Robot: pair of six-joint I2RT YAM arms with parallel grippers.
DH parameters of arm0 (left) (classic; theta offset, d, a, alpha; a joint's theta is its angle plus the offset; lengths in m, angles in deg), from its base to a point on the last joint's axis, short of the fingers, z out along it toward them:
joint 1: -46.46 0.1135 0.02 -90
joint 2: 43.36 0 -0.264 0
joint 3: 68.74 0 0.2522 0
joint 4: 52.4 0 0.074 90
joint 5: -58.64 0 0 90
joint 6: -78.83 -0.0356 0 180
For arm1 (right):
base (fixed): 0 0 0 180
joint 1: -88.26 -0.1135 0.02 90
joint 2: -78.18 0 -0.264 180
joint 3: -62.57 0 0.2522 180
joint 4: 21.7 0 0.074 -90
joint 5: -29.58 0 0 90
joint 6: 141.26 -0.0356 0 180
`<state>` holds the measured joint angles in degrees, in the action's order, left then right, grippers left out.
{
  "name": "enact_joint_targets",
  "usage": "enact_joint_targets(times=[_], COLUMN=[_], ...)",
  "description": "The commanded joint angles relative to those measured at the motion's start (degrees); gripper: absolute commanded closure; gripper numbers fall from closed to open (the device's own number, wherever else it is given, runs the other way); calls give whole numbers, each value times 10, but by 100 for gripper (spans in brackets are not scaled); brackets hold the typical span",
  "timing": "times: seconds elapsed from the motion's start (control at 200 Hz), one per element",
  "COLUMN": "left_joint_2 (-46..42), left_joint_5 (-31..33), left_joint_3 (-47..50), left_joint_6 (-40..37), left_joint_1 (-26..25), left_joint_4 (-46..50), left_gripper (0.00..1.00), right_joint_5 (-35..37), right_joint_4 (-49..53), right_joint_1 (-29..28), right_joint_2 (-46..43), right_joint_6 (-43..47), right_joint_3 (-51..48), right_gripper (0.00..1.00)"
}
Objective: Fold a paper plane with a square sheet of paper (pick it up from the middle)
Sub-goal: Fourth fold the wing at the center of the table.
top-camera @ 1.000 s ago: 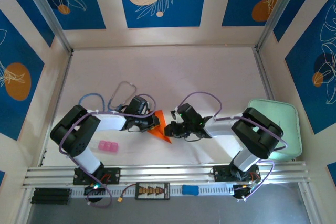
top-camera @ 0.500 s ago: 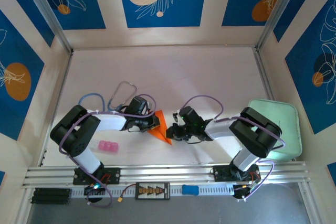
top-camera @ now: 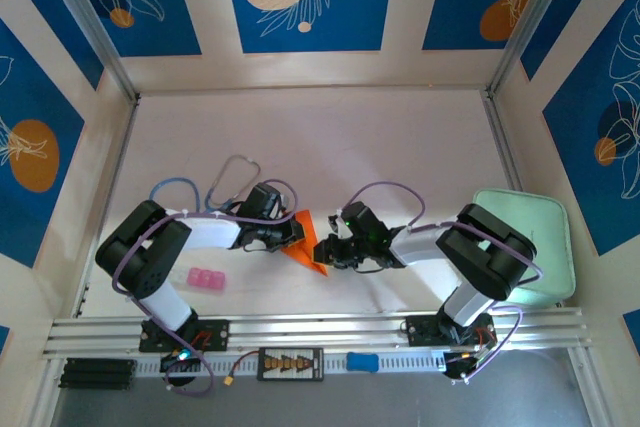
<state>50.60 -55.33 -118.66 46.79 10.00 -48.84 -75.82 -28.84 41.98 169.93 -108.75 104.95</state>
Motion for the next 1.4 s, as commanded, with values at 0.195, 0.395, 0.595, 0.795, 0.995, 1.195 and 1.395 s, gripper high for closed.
enact_joint_targets(times=[0.195,0.395,0.595,0.795,0.995,1.195,1.395], left_joint_2=[8,9,8,8,7,9,9], left_joint_5=[-6,-6,-7,-8,-7,-7,-8], left_joint_3=[-1,0,1,1,2,4,2], left_joint_6=[-10,-11,-9,-8,-8,-8,-9], left_joint_1=[-4,-4,-3,-4,-3,-3,-4], left_joint_4=[4,3,0,-1,-2,-4,-6], left_gripper=[96,96,96,96,96,96,96], right_joint_5=[55,92,132,155,154,132,89], right_joint_4=[102,131,145,152,142,111,78], right_joint_1=[-22,-40,-61,-69,-70,-59,-43], right_joint_2=[-24,-25,-38,-45,-42,-42,-35], right_joint_6=[72,101,133,139,129,114,98], right_joint_3=[31,43,49,48,34,17,6], right_gripper=[72,72,72,74,80,85,88])
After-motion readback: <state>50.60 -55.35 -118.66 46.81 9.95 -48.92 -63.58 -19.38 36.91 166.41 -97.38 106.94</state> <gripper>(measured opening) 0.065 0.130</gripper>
